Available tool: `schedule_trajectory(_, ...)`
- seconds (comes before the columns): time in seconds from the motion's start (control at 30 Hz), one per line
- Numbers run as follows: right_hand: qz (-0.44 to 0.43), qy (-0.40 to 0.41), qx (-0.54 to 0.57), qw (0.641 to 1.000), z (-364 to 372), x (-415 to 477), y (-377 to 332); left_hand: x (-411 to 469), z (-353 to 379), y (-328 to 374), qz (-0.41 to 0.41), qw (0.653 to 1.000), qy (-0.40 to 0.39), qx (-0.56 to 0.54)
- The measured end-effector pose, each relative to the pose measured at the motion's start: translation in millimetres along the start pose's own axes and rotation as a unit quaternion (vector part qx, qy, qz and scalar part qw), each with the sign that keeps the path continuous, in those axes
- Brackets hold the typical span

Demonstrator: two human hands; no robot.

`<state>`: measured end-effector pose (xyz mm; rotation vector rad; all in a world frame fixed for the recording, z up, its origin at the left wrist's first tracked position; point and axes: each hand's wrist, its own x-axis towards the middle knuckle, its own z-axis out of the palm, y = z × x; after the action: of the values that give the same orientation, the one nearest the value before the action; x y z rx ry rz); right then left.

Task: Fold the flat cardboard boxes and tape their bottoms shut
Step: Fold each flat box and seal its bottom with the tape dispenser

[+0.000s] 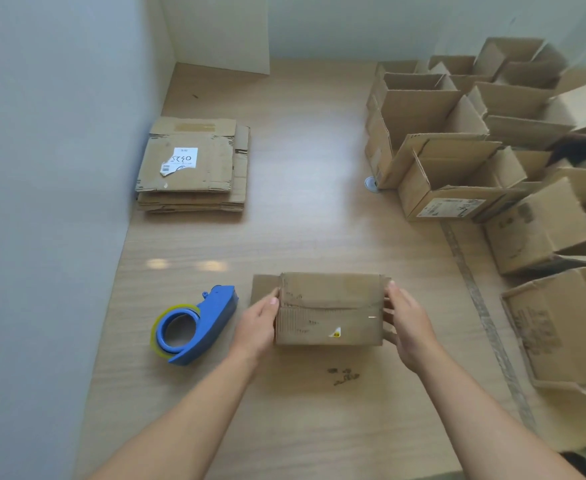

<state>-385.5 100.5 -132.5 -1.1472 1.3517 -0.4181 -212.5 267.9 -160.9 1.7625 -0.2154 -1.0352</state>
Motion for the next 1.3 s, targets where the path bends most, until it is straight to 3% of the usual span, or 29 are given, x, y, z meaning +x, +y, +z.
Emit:
schedule_trajectory(0.1,0.021,-0.008,0.078,0.997,-11.3,-5.9,-17.5,-4.7,-6.3,19.3,0.038,0.996,-0.048,-0.064)
schedule_trajectory(0.23,-0.01,0.002,0.107,0.994,-15.8,-7.3,-30.4,-13.9,-10.1,46.5,0.123,0.986,-0.096,-0.05)
schedule_trajectory(0.4,-0.126,0.012,0.074,0.989,-21.0,-17.4,-16.8,-17.8,-15.2,44.1,0.17,0.977,-0.11,0.072)
schedule_trajectory(0.53,-0.082,-0.001,0.001,0.997,-25.7,-27.7,11.2,-22.3,-22.7,26.5,0.139,0.978,-0.118,0.098)
schedule_trajectory(0.63,-0.051,0.01,-0.06,0.997,-28.2,-32.8,25.6,-21.4,-28.6,18.1,0.149,0.974,-0.049,0.161)
schedule_trajectory(0.7,-0.083,0.049,-0.129,0.987,-32.0,-35.6,26.0,-20.5,-32.4,18.7,0.228,0.945,0.029,0.232)
schedule_trajectory(0.8,-0.22,0.091,-0.283,0.929,-39.5,-29.6,7.3,-20.4,-27.9,34.4,0.423,0.834,0.062,0.348)
schedule_trajectory(0.87,-0.313,0.032,-0.399,0.861,-37.6,-16.7,-11.9,-17.7,-19.1,39.4,0.488,0.745,0.048,0.453)
schedule_trajectory(0.93,-0.323,-0.043,-0.496,0.805,-29.3,-3.7,-28.7,-12.7,-9.7,38.9,0.467,0.686,0.025,0.558)
schedule_trajectory(1.03,-0.256,-0.107,-0.618,0.736,-16.0,9.2,-46.9,-7.1,-3.1,28.5,0.43,0.654,0.011,0.622)
schedule_trajectory(1.1,-0.232,-0.125,-0.648,0.714,-12.0,15.0,-54.3,-6.1,-2.1,20.9,0.438,0.649,0.019,0.622)
schedule_trajectory(1.2,-0.214,-0.15,-0.65,0.714,-12.5,19.6,-56.1,-9.2,-4.2,14.4,0.458,0.653,0.018,0.603)
schedule_trajectory(1.3,-0.2,-0.172,-0.615,0.743,-18.7,22.4,-56.5,-10.5,-9.0,14.3,0.474,0.662,0.01,0.581)
